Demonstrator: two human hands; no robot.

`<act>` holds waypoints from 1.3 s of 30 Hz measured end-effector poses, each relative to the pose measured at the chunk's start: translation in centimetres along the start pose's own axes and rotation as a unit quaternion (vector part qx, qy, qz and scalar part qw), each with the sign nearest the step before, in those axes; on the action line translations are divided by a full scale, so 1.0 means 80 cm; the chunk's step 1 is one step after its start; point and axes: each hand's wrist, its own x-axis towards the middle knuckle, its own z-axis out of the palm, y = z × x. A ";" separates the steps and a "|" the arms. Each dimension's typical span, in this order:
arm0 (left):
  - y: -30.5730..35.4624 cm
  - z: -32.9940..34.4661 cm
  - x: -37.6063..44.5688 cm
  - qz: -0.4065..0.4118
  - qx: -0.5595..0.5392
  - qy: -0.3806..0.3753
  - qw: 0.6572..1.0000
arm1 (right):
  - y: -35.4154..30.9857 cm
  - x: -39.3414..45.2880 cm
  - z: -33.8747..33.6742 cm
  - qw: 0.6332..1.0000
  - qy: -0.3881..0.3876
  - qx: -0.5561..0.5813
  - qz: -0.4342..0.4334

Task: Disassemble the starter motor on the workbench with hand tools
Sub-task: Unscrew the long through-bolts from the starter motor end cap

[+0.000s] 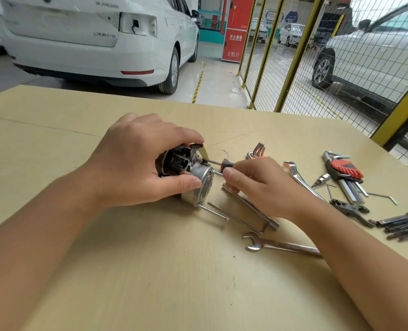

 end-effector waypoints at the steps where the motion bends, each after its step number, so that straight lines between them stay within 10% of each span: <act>1: 0.000 0.000 0.000 0.000 0.000 -0.001 1.000 | 0.000 0.000 0.000 1.000 -0.011 -0.003 0.003; 8: -0.001 0.001 0.000 -0.001 -0.003 0.001 1.000 | -0.006 -0.001 0.004 0.996 0.089 -0.013 -0.015; 14: 0.000 0.000 0.000 -0.002 -0.002 0.001 1.000 | -0.001 -0.002 -0.001 0.999 -0.007 -0.033 -0.018; 39: 0.005 0.019 -0.007 -0.043 0.063 0.059 0.995 | -0.006 -0.001 -0.001 0.997 0.071 0.002 0.014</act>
